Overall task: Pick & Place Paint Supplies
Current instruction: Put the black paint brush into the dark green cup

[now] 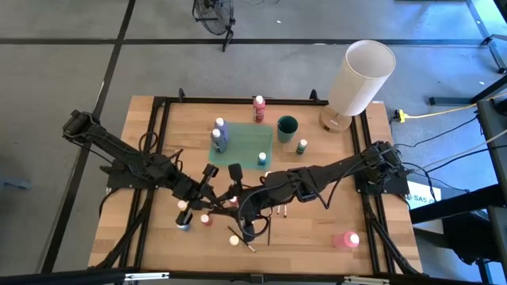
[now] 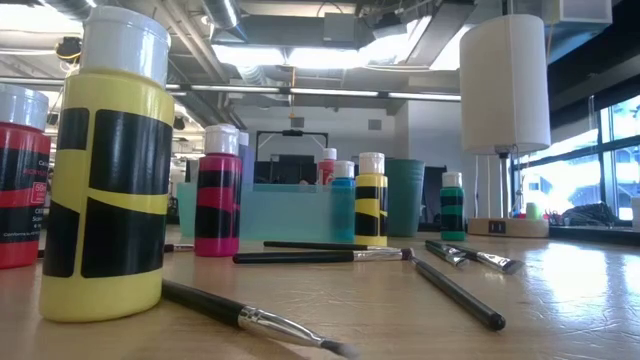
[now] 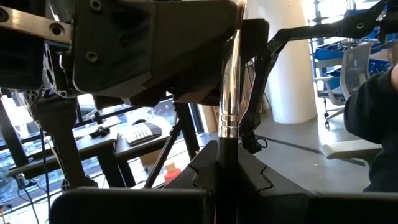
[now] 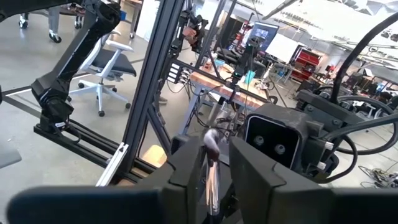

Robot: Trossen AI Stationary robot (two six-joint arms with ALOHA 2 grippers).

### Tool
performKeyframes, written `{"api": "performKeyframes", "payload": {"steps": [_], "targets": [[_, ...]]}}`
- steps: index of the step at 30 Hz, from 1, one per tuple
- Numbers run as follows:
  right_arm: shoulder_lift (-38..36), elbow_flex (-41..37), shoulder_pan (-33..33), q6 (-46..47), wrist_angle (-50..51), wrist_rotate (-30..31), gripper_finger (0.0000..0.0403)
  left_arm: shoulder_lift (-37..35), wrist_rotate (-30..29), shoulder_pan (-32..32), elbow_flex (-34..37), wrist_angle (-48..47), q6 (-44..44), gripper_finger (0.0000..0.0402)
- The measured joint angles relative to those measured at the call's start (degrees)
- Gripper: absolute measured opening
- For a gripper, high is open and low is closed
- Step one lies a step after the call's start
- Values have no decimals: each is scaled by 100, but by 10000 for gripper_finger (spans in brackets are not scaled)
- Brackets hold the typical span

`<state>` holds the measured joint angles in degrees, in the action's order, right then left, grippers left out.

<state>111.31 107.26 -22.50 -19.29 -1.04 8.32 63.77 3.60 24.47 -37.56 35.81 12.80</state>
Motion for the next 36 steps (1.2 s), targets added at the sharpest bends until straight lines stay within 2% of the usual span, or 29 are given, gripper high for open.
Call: {"api": "performKeyframes", "payload": {"steps": [11, 20, 25, 36], "targets": [[0, 3, 0, 69, 47, 2, 12, 0, -22, 0, 0, -26, 55, 15], [0, 4, -9, 200, 173, 205, 10, 0, -42, -4, 0, -161, 316, 16], [0, 4, -5, 399, 222, 260, 10, 0, -45, -1, 0, -202, 402, 30], [-74, 2, -276, 538, 664, 1499, 7, -284, -655, 2, -7, -824, 310, 94]]}}
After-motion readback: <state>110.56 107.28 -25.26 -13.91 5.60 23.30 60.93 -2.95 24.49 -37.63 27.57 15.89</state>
